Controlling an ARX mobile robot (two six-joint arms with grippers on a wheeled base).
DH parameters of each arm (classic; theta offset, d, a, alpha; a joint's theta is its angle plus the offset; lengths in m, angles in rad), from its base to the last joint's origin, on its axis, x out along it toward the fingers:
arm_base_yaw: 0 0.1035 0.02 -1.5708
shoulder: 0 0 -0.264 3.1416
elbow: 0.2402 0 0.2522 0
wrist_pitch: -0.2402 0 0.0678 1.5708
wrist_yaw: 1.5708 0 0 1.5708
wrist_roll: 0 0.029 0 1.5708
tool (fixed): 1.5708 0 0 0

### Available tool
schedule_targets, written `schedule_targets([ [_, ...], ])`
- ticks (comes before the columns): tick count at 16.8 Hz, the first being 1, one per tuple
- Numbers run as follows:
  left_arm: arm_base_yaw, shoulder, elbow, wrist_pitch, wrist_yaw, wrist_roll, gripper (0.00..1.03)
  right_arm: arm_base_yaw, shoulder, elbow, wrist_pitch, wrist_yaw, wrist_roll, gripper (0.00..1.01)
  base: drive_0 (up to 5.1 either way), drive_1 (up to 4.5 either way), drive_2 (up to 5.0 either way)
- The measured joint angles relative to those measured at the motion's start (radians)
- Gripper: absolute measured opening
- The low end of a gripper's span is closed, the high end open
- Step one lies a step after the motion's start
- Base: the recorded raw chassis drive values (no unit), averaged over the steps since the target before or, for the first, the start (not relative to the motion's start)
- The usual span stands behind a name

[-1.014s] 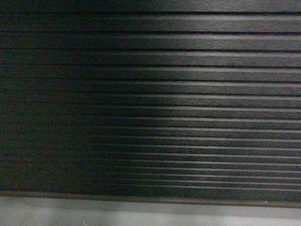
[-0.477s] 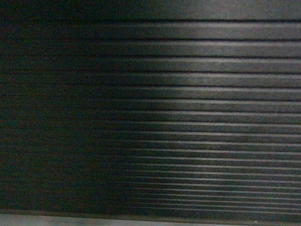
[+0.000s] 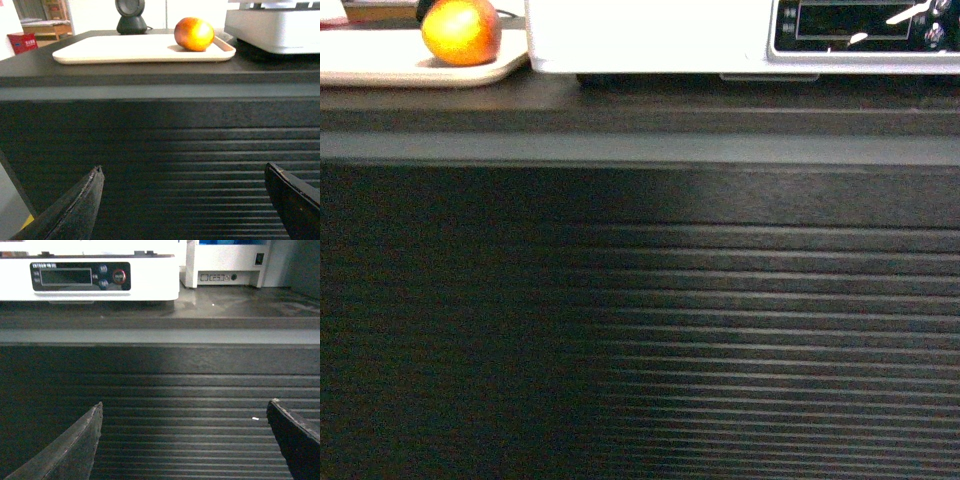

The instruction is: Place dark red mango on scale at checkout

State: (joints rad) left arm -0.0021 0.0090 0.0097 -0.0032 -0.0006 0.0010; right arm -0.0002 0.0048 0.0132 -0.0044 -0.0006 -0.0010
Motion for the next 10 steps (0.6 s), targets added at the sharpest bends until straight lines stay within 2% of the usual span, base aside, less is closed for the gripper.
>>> schedule_targets([
  [10, 0.000, 0.000, 0.000, 0.000, 0.000, 0.000, 0.98, 0.000, 0.000, 0.000, 0.000, 0.000, 0.001, 0.98, 0.0, 0.00, 0.0],
])
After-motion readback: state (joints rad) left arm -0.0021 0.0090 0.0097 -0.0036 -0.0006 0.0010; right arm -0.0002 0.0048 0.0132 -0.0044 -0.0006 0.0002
